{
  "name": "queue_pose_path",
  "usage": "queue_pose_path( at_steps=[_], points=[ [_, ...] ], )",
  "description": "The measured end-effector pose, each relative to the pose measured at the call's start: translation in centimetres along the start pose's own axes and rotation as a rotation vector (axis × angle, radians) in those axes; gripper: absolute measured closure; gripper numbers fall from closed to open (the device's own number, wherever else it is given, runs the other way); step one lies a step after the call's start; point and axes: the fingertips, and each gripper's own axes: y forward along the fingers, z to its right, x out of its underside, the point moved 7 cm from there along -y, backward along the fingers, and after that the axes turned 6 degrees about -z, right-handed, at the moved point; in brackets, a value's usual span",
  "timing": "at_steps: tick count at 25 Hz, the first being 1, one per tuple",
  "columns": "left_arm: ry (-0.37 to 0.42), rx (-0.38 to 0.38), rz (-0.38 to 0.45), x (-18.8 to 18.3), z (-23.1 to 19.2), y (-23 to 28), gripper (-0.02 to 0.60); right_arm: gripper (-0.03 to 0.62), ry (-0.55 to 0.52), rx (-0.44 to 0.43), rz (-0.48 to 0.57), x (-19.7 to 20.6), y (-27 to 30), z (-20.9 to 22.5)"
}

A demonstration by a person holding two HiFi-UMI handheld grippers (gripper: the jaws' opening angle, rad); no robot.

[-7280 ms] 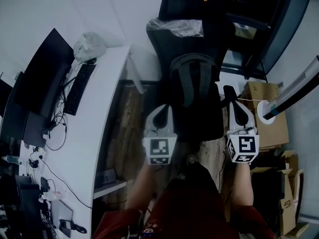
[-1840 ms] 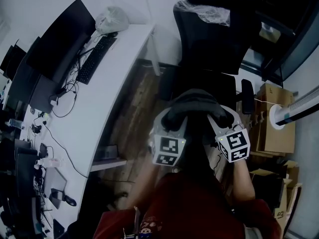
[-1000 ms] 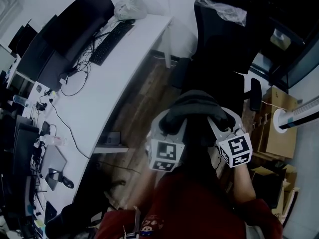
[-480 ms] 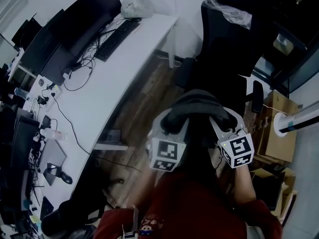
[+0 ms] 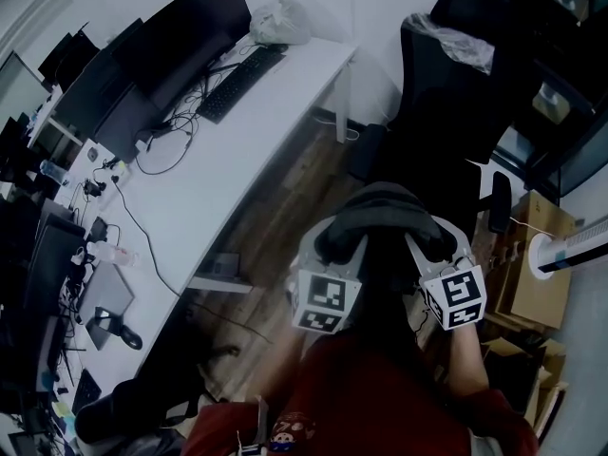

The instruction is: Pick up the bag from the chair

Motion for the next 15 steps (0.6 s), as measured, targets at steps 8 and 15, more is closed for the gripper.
queue_pose_path(
  at_steps=[8,15],
  points=[
    [0.009,0.001,-0.001,-0.65,-0.25,0.19,0.371,0.413,-0.001,0.006,0.012,-0.41,0.15,0.40],
    [0.000,0.000,-0.001,-0.86,-0.30,0.59,0.373,0.413,-0.006,0.007,0.007,-0.53,0.39,0.77]
  ],
)
